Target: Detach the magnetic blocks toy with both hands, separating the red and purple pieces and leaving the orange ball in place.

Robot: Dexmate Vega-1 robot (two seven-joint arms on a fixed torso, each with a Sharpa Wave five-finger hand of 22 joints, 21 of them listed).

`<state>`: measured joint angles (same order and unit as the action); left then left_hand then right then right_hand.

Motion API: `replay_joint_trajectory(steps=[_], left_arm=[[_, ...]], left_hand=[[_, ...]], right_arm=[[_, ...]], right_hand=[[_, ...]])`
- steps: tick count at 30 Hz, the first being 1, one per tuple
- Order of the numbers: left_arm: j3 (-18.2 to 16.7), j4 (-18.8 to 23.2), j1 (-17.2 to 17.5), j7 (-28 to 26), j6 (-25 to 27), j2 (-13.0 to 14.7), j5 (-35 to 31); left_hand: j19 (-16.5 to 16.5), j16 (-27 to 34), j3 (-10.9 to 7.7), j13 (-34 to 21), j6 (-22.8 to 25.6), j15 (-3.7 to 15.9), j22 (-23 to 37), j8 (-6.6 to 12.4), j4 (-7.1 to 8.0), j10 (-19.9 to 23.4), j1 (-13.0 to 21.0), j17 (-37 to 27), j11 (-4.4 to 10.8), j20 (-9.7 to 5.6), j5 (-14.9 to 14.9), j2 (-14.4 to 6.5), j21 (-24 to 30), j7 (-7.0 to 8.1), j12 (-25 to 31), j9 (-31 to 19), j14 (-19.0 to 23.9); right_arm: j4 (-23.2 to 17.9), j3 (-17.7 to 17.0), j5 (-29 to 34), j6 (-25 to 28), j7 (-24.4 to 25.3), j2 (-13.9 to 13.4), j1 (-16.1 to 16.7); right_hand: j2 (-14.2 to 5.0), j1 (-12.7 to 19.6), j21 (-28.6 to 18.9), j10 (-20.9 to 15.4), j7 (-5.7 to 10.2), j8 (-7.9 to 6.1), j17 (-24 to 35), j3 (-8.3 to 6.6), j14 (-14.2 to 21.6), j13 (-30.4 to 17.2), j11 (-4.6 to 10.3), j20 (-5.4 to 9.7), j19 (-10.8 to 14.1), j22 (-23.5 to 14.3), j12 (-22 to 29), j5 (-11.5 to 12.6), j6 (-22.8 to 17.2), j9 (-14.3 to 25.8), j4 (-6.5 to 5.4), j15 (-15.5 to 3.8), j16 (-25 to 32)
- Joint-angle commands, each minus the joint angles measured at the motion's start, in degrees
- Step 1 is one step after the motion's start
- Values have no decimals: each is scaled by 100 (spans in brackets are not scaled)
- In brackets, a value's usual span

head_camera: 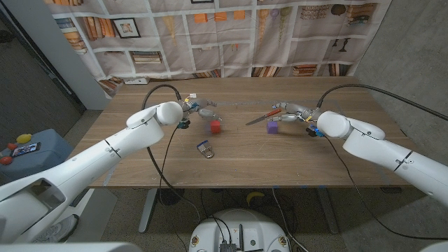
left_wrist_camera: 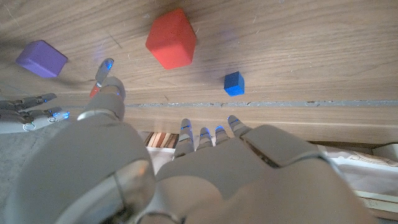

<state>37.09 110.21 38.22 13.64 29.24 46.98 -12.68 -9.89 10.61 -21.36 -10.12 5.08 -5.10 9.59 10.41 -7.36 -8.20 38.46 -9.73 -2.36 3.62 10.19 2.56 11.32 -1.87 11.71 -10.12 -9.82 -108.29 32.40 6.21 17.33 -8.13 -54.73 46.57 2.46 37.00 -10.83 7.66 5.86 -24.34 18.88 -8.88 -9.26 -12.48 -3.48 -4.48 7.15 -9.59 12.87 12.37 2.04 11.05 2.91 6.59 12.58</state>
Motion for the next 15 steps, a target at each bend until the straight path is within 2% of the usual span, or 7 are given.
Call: replay_joint_trajectory(steps=[1, 5, 9, 15], left_arm=[[-375, -46, 473, -1089, -455, 107, 610], [-485, -153, 621, -1407, -677, 96, 733], [-587, -378, 717, -1593, -1030, 53, 950], [-767, -872, 905, -1957, -1751, -204, 1395]], left_hand=[[-164, 40, -29, -3, 26, 97, 15, 21, 9, 37, -60, -8, 102, -105, 35, -76, 15, 100, 19, -11, -379], [-116, 38, -24, 3, -78, 140, 12, -20, 20, 57, -125, -5, 122, -203, 29, -116, 13, 165, 10, -6, -320], [-95, 33, -14, 7, -144, 166, 11, -39, 32, 69, -176, -4, 144, -235, 25, -136, 10, 184, 4, -3, -297], [-65, 32, 0, 9, -144, 174, 11, -30, 57, 77, -247, -3, 154, -247, 17, -170, 9, 172, -3, -1, -262]], right_arm=[[226, -342, -630, -568, 655, 209, 376], [324, -392, -768, -756, 845, 318, 448], [483, -451, -937, -948, 1051, 470, 519], [756, -491, -1156, -1208, 1231, 684, 523]], right_hand=[[5, -88, -39, -68, 38, 65, -3, 5, -19, 18, 64, 110, 40, -12, 33, -21, -67, -12, -39, -132, 35], [-11, -134, -32, -103, 56, 99, -19, 14, -3, 33, 120, 152, 42, -9, 36, -33, -79, -27, -48, -190, 35], [-36, -194, -40, -185, 69, 142, -44, 23, 71, 55, 161, 199, 88, -7, 50, -53, -100, -45, -63, -261, 53], [-73, -272, -42, -295, 89, 189, -71, 34, 118, 80, 204, 216, 125, -5, 70, -80, -130, -63, -87, -292, 60]])
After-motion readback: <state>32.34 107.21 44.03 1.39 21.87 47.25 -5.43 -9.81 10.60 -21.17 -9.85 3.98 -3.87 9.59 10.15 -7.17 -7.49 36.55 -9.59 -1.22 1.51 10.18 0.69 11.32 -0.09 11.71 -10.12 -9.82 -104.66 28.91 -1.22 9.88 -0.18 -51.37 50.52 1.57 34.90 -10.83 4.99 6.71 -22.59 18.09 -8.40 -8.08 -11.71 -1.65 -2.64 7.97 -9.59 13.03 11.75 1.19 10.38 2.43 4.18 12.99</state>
